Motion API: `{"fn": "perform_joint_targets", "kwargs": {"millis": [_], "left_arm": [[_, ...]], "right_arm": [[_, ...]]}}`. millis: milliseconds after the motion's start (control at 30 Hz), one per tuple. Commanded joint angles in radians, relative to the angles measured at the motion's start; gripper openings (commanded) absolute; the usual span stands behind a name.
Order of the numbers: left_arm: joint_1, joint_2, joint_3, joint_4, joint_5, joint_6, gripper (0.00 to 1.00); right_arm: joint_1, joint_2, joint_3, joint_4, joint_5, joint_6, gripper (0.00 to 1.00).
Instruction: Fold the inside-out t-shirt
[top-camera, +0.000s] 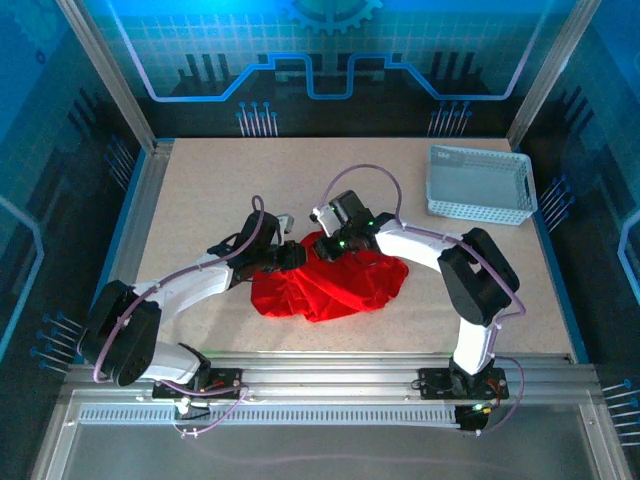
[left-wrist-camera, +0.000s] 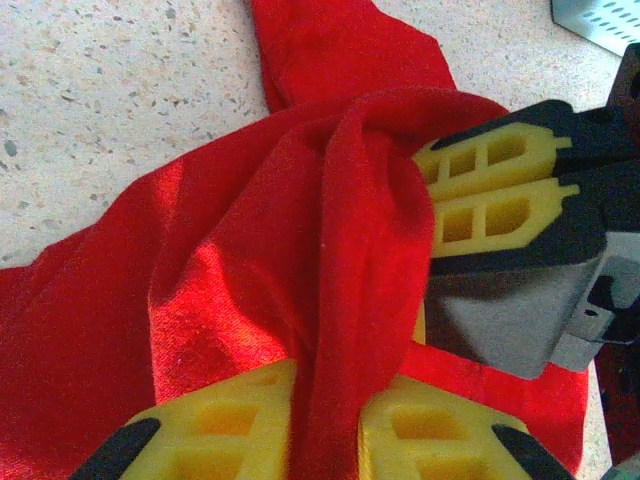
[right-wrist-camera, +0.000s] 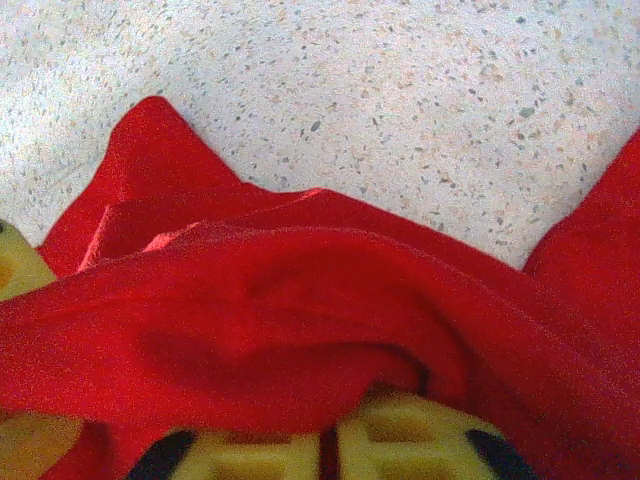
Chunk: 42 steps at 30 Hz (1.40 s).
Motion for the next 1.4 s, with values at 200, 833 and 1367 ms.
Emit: {"fn": "perform_joint_targets", "kwargs": {"millis": [200,833,1367], "left_arm": [[0.058,0.013,0.016,-0.036,-0.016,-0.022,0.23],[0.095,0.079,0.117,-0.154,-0.032,0.016,0.24],[-0.144,-0.391,0.009,0.062,-0.121,0.127,0.71]], "right_arm": [[0.021,-0.209,-0.019,-0.068,0.048,-0.013,0.0],[0.046,-0.63,-0.258,-0.118,0.072,0.092,0.0],[0.147,-0.437,0.245,-0.406,0.103,0.213,0.0]]}}
